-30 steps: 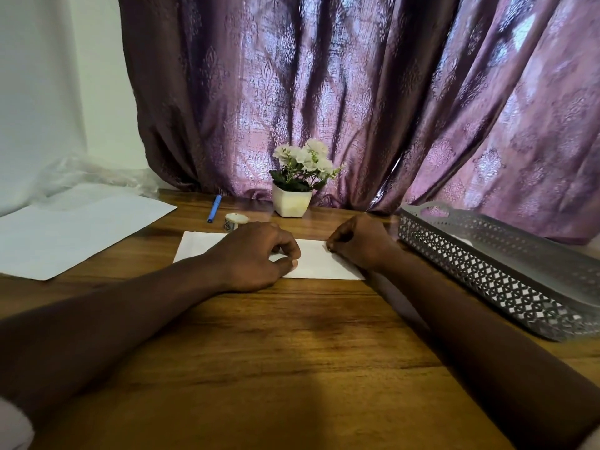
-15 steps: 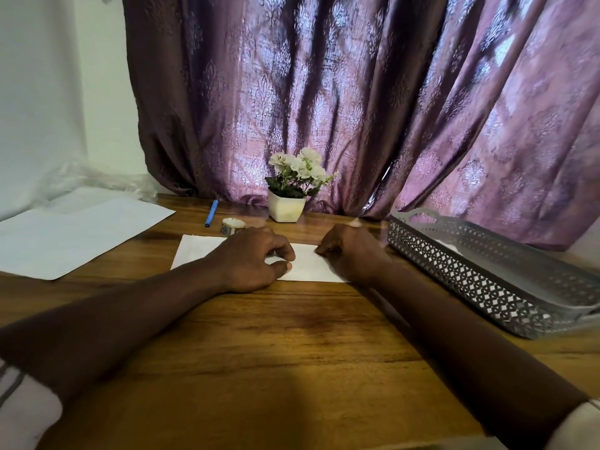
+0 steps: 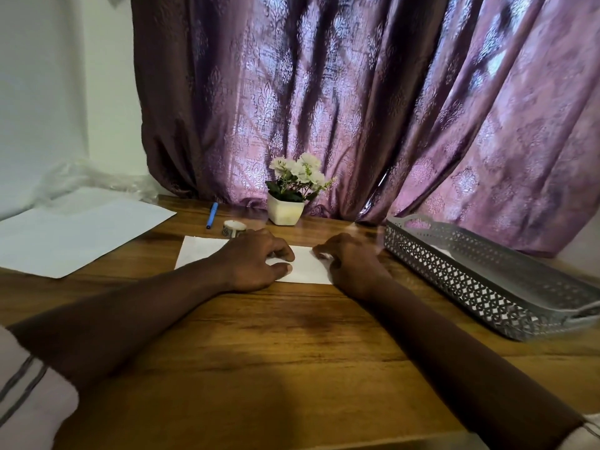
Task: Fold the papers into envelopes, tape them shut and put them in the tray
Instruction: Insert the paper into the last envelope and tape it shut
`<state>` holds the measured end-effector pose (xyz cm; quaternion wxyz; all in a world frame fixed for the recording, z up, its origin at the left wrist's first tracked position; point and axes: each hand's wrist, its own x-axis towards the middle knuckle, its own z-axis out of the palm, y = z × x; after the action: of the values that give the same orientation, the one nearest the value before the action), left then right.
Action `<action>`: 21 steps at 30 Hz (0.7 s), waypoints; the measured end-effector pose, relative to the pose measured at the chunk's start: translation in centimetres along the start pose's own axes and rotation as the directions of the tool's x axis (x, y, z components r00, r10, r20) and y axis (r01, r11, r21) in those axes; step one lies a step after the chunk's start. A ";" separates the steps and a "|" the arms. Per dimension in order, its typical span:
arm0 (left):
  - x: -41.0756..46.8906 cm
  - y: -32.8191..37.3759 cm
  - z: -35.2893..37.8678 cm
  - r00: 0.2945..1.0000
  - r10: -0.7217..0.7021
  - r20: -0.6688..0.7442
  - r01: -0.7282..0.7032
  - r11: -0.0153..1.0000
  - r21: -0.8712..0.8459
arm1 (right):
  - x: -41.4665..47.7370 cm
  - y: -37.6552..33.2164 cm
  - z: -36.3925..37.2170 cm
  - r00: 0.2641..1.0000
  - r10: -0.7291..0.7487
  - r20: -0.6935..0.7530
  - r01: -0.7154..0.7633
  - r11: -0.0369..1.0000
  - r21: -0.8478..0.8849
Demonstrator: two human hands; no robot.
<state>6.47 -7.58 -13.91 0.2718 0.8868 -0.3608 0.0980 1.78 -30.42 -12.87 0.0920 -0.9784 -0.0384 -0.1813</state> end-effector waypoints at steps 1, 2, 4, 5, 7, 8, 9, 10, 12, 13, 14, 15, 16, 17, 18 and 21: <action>0.0 0.0 0.0 1.000 0.000 0.002 0.000 1.000 0.001 | 0.0 -0.2 0.1 0.999 0.014 0.052 -0.012 0.999 -0.049; 0.0 0.0 0.0 1.000 0.001 0.003 -0.001 1.000 0.001 | 0.0 -0.2 0.0 0.994 0.041 0.097 -0.031 0.995 -0.094; 0.0 0.1 0.0 1.000 0.000 0.005 0.000 1.000 -0.001 | -0.1 -0.5 -0.2 0.982 0.097 0.162 -0.068 0.982 -0.176; 0.0 0.1 0.0 1.000 -0.004 0.006 0.004 1.000 -0.003 | -0.2 -0.7 -0.3 0.976 0.111 0.188 -0.069 0.973 -0.219; 0.1 0.1 0.0 1.000 -0.014 0.007 0.014 1.000 -0.004 | -0.4 -1.1 -0.5 0.967 0.104 0.231 -0.033 0.956 -0.290; 0.1 0.1 -0.1 1.000 -0.020 0.008 0.020 1.000 -0.004 | -0.4 -1.3 -0.6 0.964 0.101 0.245 -0.023 0.953 -0.303; 0.2 0.1 -0.1 1.000 -0.025 0.009 0.025 1.000 -0.002 | -0.5 -1.3 -0.7 0.962 0.106 0.254 -0.025 0.953 -0.301; 0.2 0.1 -0.1 1.000 -0.028 0.010 0.028 1.000 0.004 | -0.5 -1.4 -0.7 0.959 0.114 0.260 -0.033 0.955 -0.295; 0.1 0.2 -0.1 1.000 -0.024 0.011 0.024 1.000 0.019 | -0.6 -1.4 -0.9 0.955 0.126 0.270 -0.046 0.957 -0.285; 0.1 0.2 -0.1 1.000 -0.021 0.010 0.021 0.999 0.025 | -0.6 -1.4 -0.9 0.954 0.132 0.269 -0.053 0.958 -0.283; 0.1 0.2 -0.1 1.000 -0.017 0.007 0.016 0.999 0.031 | -0.7 -1.4 -0.9 0.954 0.145 0.262 -0.068 0.957 -0.283; 0.1 0.2 -0.1 1.000 -0.013 0.006 0.013 0.999 0.038 | -0.8 -1.4 -0.9 0.953 0.167 0.251 -0.093 0.955 -0.283; 0.1 0.2 0.0 1.000 -0.011 0.006 0.010 0.999 0.046 | -0.9 -1.3 -0.9 0.951 0.195 0.241 -0.124 0.952 -0.280; 0.0 0.2 0.0 1.000 -0.009 0.007 0.008 0.999 0.051 | -1.0 -1.2 -0.9 0.948 0.218 0.232 -0.151 0.949 -0.277; 0.0 0.1 0.0 1.000 -0.004 0.006 0.003 0.999 0.053 | -1.1 -1.0 -0.8 0.951 0.225 0.214 -0.163 0.949 -0.271; -0.2 0.0 -0.1 1.000 0.012 -0.009 -0.012 0.997 0.074 | -1.2 -0.6 -0.5 0.986 0.131 0.105 -0.115 0.983 -0.146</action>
<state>6.33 -7.48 -13.91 0.2401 0.8935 -0.3610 0.1171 0.39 -30.02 -12.75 0.0322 -0.9917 0.0300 -0.1210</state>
